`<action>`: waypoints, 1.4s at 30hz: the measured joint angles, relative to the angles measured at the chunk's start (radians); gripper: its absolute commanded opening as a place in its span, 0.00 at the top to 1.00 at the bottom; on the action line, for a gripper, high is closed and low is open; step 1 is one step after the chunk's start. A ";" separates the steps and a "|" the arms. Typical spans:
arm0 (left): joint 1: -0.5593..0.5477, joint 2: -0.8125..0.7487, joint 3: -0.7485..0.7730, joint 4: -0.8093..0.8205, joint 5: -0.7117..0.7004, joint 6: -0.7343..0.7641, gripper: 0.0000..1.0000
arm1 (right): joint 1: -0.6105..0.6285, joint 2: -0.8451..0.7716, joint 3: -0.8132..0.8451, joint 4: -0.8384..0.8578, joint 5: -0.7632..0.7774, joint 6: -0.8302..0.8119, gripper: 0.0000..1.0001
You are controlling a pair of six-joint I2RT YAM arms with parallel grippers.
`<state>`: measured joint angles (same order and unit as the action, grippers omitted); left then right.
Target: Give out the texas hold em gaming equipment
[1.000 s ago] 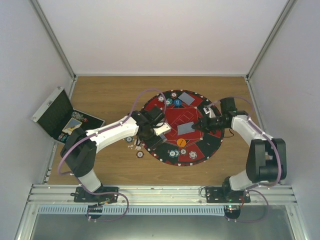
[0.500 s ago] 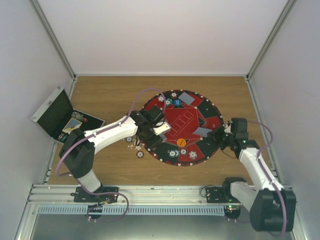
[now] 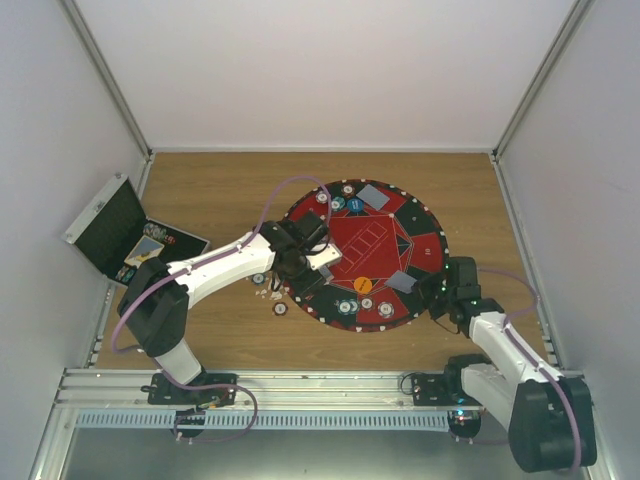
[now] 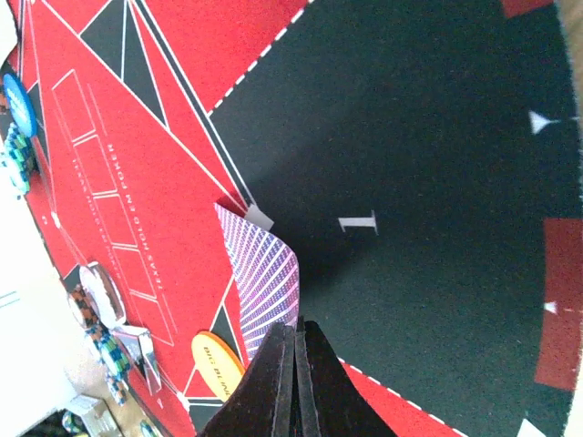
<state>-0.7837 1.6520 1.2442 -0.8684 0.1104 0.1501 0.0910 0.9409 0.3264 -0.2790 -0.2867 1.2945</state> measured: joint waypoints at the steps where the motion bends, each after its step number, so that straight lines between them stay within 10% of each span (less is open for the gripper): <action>1: 0.000 0.000 0.000 0.000 0.000 0.000 0.45 | 0.010 0.003 0.000 -0.001 0.015 0.010 0.99; 9: 0.000 0.000 0.000 0.000 0.000 0.000 0.45 | 0.022 0.003 -0.003 -0.056 0.068 0.063 0.78; 14: 0.000 0.000 -0.001 0.000 0.000 0.000 0.45 | 0.022 -0.006 0.003 -0.110 0.092 0.073 0.27; 20: 0.000 -0.004 -0.011 0.001 0.000 0.000 0.45 | 0.019 -0.082 0.082 -0.229 0.165 0.050 0.06; 27: 0.000 -0.031 -0.029 0.002 -0.001 0.000 0.45 | 0.012 0.072 0.375 -0.188 0.134 -0.263 0.00; 42: 0.000 -0.083 -0.089 0.009 -0.023 -0.005 0.45 | 0.288 0.697 0.801 -0.322 -0.490 -0.918 0.05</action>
<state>-0.7837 1.5692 1.1557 -0.8597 0.0875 0.1455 0.3786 1.6375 1.1278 -0.6006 -0.7769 0.3767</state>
